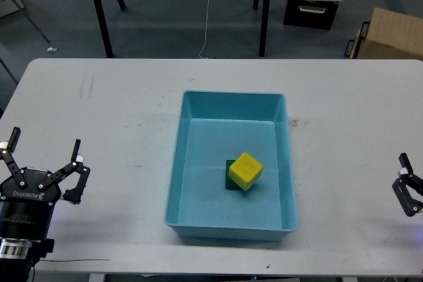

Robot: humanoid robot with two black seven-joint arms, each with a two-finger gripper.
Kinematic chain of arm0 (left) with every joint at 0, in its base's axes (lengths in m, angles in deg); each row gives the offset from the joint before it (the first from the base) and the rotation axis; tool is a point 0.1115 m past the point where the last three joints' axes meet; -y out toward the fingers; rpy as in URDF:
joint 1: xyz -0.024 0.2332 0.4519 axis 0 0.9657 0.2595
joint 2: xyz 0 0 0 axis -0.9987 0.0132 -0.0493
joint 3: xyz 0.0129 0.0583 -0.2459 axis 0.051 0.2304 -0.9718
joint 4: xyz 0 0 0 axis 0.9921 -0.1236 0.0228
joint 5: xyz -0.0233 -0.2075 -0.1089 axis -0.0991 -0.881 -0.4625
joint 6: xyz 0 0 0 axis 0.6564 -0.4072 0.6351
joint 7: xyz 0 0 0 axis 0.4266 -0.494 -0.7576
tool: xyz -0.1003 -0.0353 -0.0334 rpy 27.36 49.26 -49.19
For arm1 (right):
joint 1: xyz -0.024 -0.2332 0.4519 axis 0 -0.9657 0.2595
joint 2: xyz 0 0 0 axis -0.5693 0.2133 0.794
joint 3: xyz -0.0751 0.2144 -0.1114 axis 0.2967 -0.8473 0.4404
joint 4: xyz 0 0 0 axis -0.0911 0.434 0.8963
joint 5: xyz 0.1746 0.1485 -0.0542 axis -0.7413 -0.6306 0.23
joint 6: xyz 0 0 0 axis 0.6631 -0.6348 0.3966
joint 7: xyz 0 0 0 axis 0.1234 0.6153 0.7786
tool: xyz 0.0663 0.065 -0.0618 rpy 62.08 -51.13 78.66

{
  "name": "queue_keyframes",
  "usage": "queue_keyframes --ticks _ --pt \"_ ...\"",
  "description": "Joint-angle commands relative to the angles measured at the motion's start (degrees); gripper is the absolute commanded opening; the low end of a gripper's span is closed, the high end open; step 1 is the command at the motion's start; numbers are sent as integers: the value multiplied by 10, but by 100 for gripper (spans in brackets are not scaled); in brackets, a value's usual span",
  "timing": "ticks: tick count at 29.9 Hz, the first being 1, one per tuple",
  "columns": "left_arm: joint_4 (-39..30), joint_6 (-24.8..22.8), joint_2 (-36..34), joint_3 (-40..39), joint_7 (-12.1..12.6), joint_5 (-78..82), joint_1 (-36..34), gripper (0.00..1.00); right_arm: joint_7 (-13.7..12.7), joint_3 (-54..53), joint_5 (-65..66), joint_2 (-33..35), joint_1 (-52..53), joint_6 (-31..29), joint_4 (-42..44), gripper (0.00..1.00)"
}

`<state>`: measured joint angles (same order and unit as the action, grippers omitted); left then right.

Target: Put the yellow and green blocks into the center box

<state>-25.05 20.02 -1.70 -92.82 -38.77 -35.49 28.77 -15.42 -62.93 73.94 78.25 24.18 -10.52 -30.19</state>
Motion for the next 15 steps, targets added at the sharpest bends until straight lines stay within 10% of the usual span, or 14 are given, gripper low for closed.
queue_keyframes --ticks 1,15 --pt "0 0 0 0 1 0 0 99 0 0 0 0 0 0 0 100" --pt "0 0 0 2 4 0 0 100 0 0 2 1 1 0 0 100"
